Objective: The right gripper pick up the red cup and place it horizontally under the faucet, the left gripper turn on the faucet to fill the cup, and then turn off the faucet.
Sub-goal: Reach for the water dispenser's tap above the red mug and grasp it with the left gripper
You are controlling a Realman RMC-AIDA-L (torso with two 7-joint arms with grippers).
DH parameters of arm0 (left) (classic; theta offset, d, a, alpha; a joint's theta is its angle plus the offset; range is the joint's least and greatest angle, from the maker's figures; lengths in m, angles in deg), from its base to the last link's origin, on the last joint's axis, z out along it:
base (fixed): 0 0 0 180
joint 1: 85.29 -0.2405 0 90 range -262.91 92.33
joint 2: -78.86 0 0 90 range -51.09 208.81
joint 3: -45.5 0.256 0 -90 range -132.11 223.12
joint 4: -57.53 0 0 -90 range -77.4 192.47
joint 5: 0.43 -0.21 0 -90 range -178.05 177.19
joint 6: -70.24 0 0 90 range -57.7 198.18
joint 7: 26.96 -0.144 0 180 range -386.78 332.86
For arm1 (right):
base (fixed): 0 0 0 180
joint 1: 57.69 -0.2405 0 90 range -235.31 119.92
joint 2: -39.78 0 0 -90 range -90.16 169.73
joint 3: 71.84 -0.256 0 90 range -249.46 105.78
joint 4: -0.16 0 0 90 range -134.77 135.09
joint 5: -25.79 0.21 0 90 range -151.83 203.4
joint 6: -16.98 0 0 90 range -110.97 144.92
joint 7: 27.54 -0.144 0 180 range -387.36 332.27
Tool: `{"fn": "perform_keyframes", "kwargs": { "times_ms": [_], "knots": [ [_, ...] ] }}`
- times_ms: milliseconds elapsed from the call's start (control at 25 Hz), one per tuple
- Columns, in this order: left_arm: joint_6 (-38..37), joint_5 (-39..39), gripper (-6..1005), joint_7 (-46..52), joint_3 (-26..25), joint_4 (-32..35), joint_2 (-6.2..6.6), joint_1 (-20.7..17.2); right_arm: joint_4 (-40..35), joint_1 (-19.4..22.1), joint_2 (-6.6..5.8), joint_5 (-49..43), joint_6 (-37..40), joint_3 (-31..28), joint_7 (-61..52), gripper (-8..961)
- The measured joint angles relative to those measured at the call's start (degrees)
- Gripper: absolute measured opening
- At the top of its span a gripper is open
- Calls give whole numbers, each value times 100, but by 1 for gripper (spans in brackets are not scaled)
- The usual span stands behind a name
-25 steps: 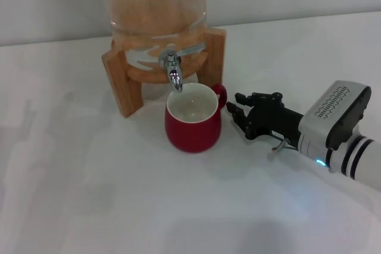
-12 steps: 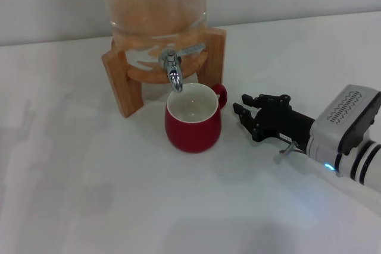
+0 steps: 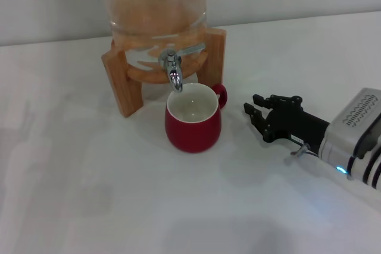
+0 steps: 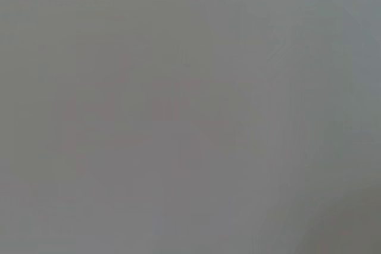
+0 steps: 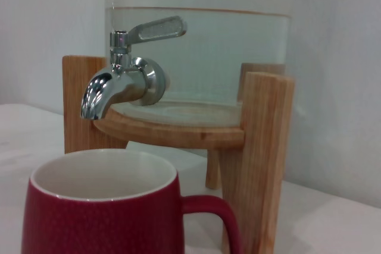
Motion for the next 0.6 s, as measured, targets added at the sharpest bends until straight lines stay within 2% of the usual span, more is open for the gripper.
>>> {"fn": "perform_keyframes", "kwargs": {
  "times_ms": [320, 600],
  "knots": [
    [27, 8, 830, -11, 0, 16, -1, -8, 9, 183, -71, -12, 284, -145, -10, 285],
    [43, 11, 829, -13, 0, 18, -1, 0, 9, 188, -130, -29, 378, -288, -135, 333]
  ]
}}
